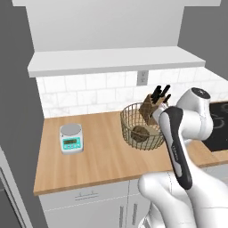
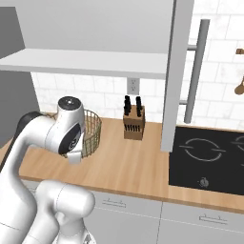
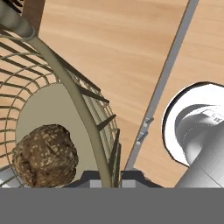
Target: Open the cabinet, pick up the bread from the cabinet and place it in the basket. Then move the basket to the dining counter.
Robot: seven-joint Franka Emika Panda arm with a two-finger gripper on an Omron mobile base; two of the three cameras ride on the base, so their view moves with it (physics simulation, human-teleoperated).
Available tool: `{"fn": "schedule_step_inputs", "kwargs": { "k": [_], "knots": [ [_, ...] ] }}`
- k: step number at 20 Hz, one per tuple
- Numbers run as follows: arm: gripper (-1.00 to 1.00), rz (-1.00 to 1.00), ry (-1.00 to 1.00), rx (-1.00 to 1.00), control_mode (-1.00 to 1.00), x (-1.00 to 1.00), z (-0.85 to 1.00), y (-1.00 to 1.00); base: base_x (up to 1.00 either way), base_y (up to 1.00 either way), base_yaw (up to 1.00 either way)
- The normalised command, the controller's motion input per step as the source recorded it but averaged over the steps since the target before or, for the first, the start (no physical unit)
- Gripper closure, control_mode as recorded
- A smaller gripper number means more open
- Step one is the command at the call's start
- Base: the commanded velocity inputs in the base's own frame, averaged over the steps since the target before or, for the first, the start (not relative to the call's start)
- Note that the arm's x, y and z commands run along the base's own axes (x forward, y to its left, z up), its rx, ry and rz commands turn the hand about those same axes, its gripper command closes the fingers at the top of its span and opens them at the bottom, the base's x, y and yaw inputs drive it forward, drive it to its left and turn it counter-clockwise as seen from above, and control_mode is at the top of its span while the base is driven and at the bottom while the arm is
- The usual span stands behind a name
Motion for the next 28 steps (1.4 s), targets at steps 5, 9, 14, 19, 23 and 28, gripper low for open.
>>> {"fn": "schedule_step_inputs", "kwargs": {
  "k": [5, 9, 14, 19, 23, 28],
  "knots": [
    [1.00, 0.01, -0.02, 0.00, 1.00, -0.21, 0.00, 0.00, -0.40, -0.02, 0.03],
    [1.00, 0.00, 0.00, 0.00, 1.00, 0.00, 0.00, 0.00, -1.00, -0.21, 0.01],
    [1.00, 0.00, 0.00, 0.00, 1.00, 0.00, 0.00, 0.00, -1.00, -0.08, 0.01],
    [1.00, 0.00, 0.00, 0.00, 1.00, 0.00, 0.00, 0.00, -1.00, -0.07, 0.03],
    [1.00, 0.00, 0.00, 0.00, 1.00, 0.00, 0.00, 0.00, -0.28, 0.12, -0.72],
    [1.00, 0.00, 0.00, 0.00, 1.00, 0.00, 0.00, 0.00, 0.00, 0.14, -0.99]
  ]
}}
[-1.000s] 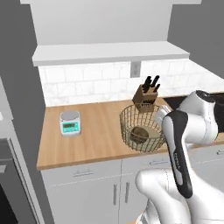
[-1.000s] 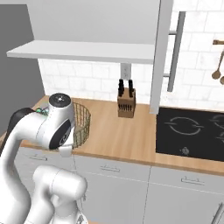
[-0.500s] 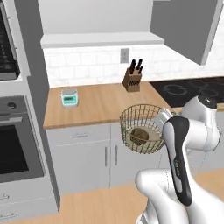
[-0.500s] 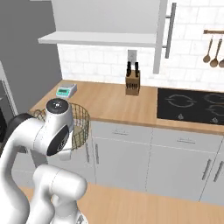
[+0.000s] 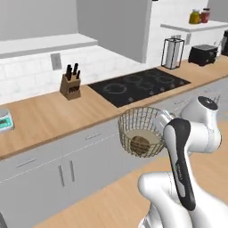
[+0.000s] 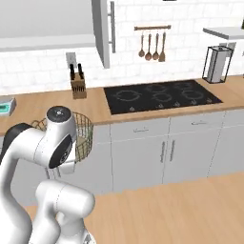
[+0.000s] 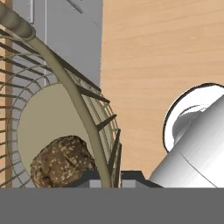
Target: Open the cabinet, pick up the bread from the cabinet and place it in the basket. Then move the basket to the dining counter.
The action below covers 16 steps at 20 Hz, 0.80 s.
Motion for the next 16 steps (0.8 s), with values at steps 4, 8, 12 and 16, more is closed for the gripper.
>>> {"fn": "schedule_step_inputs", "kwargs": {
  "k": [4, 8, 12, 16],
  "knots": [
    [1.00, 0.00, 0.00, 0.00, 1.00, 0.00, 0.00, 0.00, 0.00, 0.14, -0.99],
    [1.00, 0.00, 0.00, 0.00, 1.00, 0.00, 0.00, 0.00, 0.00, 0.15, -0.99],
    [1.00, 0.00, 0.00, 0.00, 1.00, 0.00, 0.00, 0.00, 0.00, 0.12, -1.00],
    [1.00, 0.00, 0.00, 0.00, 1.00, 0.00, 0.00, 0.00, 0.00, 0.11, -1.00]
  ]
}}
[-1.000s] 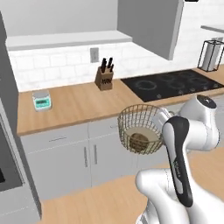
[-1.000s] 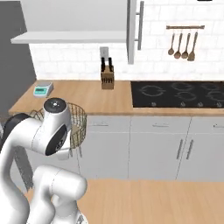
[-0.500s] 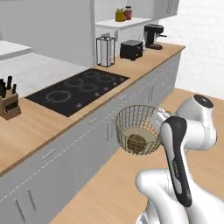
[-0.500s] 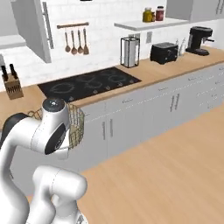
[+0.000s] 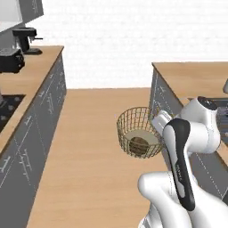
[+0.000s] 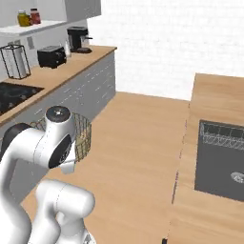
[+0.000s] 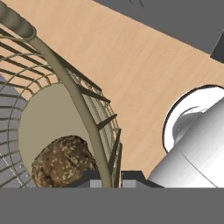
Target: Open the cabinet, pick up the bread from the cabinet and place it in the basket. Then move the basket to the dining counter.
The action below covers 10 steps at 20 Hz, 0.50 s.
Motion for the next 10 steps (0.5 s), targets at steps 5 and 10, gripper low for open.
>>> {"fn": "schedule_step_inputs", "kwargs": {
  "k": [5, 10],
  "knots": [
    [1.00, 0.00, 0.00, 0.00, 1.00, 0.00, 0.00, 0.00, 0.00, 0.10, -1.00],
    [1.00, 0.00, 0.00, 0.00, 1.00, 0.00, 0.00, 0.00, 0.08, 0.20, -0.97]
  ]
}}
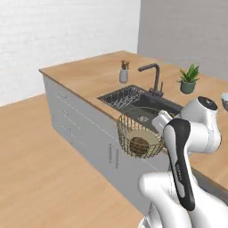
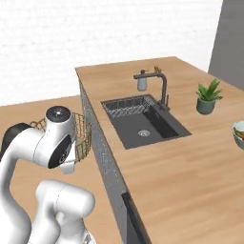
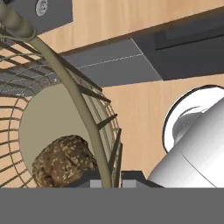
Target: Open the cabinet, pick up the bread from the cabinet and place it in the basket. Then move the basket to the dining counter.
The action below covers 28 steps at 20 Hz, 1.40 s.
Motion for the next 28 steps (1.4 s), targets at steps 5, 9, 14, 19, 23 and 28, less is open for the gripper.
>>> {"fn": "schedule_step_inputs", "kwargs": {
  "k": [5, 9, 14, 19, 23, 28],
  "knots": [
    [1.00, 0.00, 0.00, 0.00, 1.00, 0.00, 0.00, 0.00, 0.61, 0.65, -0.77],
    [1.00, 0.00, 0.00, 0.00, 1.00, 0.00, 0.00, 0.00, 0.19, 0.33, -0.91],
    [1.00, 0.00, 0.00, 0.00, 1.00, 0.00, 0.00, 0.00, -0.04, 0.10, -0.92],
    [1.00, 0.00, 0.00, 0.00, 1.00, 0.00, 0.00, 0.00, -0.24, -0.30, -0.66],
    [1.00, 0.00, 0.00, 0.00, 1.00, 0.00, 0.00, 0.00, 0.05, -0.13, -0.55],
    [1.00, 0.00, 0.00, 0.00, 1.00, 0.00, 0.00, 0.00, 0.28, -0.01, -0.26]
  ]
}}
